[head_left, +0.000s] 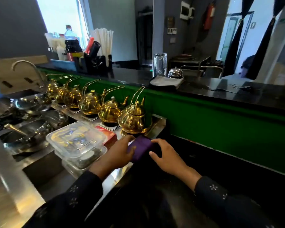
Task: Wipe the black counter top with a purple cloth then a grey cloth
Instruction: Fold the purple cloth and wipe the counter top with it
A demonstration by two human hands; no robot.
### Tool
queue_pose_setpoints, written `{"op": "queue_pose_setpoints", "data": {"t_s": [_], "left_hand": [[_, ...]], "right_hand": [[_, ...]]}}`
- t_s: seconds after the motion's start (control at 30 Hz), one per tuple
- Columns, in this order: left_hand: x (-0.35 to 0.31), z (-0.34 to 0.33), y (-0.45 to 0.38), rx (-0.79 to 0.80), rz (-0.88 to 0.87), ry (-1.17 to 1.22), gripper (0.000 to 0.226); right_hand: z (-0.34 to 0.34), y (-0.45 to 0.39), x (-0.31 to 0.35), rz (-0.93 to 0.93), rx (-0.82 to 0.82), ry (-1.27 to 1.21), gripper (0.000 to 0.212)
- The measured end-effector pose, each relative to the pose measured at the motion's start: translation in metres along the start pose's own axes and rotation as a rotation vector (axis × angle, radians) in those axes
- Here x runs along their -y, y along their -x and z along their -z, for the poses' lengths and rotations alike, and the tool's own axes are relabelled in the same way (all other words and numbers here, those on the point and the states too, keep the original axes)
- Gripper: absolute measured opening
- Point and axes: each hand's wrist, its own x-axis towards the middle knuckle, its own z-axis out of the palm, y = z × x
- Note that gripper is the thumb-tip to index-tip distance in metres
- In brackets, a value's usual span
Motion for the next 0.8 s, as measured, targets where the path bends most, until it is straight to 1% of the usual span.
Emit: {"op": "queue_pose_setpoints", "data": {"t_s": [0.1, 0.17, 0.23, 0.27, 0.37, 0.43, 0.47, 0.5, 0.57, 0.63, 0.7, 0.77, 0.8], "left_hand": [[0.007, -0.010, -0.015, 0.077, 0.078, -0.076, 0.046], [0.006, -0.015, -0.026, 0.143, 0.175, -0.136, 0.051], [0.008, -0.020, -0.035, 0.198, 0.265, -0.183, 0.057], [0.009, -0.021, -0.037, 0.205, 0.292, -0.201, 0.060], [0.015, -0.028, -0.043, 0.156, 0.329, -0.181, 0.066], [0.020, -0.029, -0.047, 0.137, 0.351, -0.149, 0.068], [0.023, -0.029, -0.050, 0.146, 0.372, -0.130, 0.068], [0.026, -0.029, -0.053, 0.156, 0.391, -0.108, 0.066], [0.033, -0.028, -0.056, 0.170, 0.420, -0.075, 0.060], [0.034, -0.027, -0.057, 0.154, 0.400, -0.101, 0.051], [0.028, -0.025, -0.060, 0.110, 0.342, -0.121, 0.039], [0.015, -0.020, -0.065, 0.083, 0.267, -0.049, 0.027], [0.006, -0.017, -0.068, 0.082, 0.227, 0.012, 0.023]], "right_hand": [[-0.013, -0.020, -0.003, -0.129, 0.025, -0.056, 0.051], [-0.020, -0.033, -0.006, -0.242, 0.068, -0.082, 0.055], [-0.027, -0.042, -0.012, -0.305, 0.079, -0.144, 0.056], [-0.029, -0.045, -0.012, -0.331, 0.080, -0.194, 0.057], [-0.038, -0.052, -0.019, -0.425, 0.045, -0.359, 0.063], [-0.042, -0.055, -0.024, -0.461, 0.020, -0.385, 0.064], [-0.042, -0.056, -0.026, -0.474, 0.018, -0.388, 0.061], [-0.041, -0.056, -0.028, -0.486, 0.025, -0.402, 0.054], [-0.039, -0.055, -0.033, -0.459, 0.048, -0.443, 0.034], [-0.034, -0.052, -0.035, -0.408, 0.059, -0.400, 0.021], [-0.026, -0.046, -0.036, -0.354, 0.049, -0.338, 0.019], [-0.008, -0.038, -0.036, -0.323, -0.025, -0.322, 0.030], [0.006, -0.032, -0.036, -0.300, -0.081, -0.329, 0.030]]}}
